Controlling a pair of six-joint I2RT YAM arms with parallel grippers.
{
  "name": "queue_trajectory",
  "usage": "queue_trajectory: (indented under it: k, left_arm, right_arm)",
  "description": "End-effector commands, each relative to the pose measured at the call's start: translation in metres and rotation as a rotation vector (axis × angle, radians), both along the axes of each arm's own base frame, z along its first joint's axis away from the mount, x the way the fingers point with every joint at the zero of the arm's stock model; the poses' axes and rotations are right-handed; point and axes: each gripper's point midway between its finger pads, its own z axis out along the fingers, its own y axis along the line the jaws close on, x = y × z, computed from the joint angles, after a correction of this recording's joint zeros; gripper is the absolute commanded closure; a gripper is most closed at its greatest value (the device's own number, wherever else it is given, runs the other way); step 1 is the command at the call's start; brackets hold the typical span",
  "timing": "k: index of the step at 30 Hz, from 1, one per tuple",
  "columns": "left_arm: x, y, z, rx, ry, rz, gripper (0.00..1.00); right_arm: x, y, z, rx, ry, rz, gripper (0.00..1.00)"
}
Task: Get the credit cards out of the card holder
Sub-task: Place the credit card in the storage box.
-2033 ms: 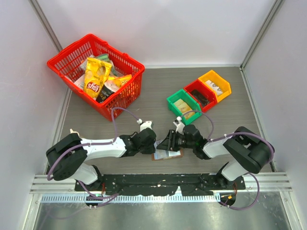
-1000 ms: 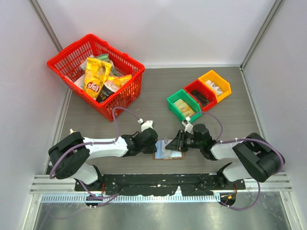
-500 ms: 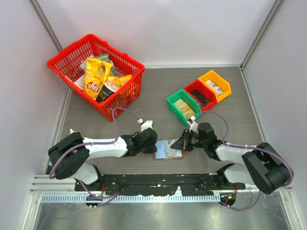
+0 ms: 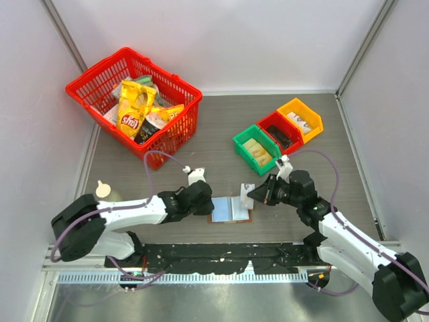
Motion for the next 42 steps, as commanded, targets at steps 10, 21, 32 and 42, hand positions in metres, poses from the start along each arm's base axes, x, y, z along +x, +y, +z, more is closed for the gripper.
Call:
queue_trajectory:
  k: [10,21,32,42]
  left_arm:
    - [0.056,0.097,0.159,-0.099,-0.329,0.184,0.15]
    - [0.043,0.228,0.246,0.186,-0.713,0.385,0.0]
    - [0.031,0.254,0.242,0.155,-0.854,0.485,0.0]
    - [0.027,0.263,0.245,0.143,-0.887,0.535,0.0]
  right_arm:
    - [0.092,-0.041,0.107,0.049,-0.185,-0.276,0.99]
    - [0.21,-0.164,0.144,0.114,-0.257,-0.647,0.99]
    - [0.327,-0.229,0.113,0.057,-0.209,-0.745,0.99]
    - [0.388,-0.245,0.054,0.044,-0.107,-0.758,0.99]
